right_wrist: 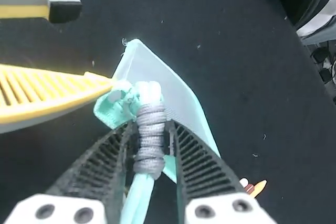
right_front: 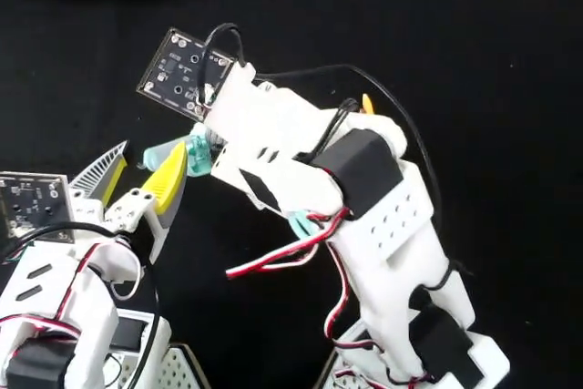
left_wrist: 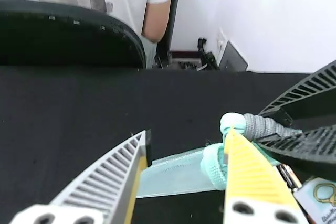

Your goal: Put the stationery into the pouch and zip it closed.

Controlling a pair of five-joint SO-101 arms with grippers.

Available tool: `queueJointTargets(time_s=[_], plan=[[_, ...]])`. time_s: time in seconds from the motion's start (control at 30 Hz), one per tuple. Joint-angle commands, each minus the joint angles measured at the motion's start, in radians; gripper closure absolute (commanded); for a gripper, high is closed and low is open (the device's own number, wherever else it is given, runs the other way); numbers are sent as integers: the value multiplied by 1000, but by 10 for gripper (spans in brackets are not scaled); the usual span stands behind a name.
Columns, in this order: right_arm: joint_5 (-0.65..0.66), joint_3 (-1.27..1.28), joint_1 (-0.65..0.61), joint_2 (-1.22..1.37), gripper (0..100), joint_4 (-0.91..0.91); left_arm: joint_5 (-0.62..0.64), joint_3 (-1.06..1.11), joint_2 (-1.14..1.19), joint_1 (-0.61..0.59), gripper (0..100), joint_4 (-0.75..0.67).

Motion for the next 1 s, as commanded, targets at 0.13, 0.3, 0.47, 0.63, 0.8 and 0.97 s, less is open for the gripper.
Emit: queueJointTargets(time_s=[0.13,0.3,0.47,0.63,0.8,0.97], plan=[[9,-47,5,5,986,-2,3,18,77,-2,753,-29],[11,-45,5,5,986,-2,0,24,123,-2,753,-20],[11,-44,6,5,986,-2,0,-70,126,-2,753,78],[11,-48,6,5,986,2,-60,-96,144,-4,753,87],[11,-44,5,1,986,5,-66,-87,210,-4,753,71],[11,-44,5,-1,986,6,-64,-96,261,-4,753,49]])
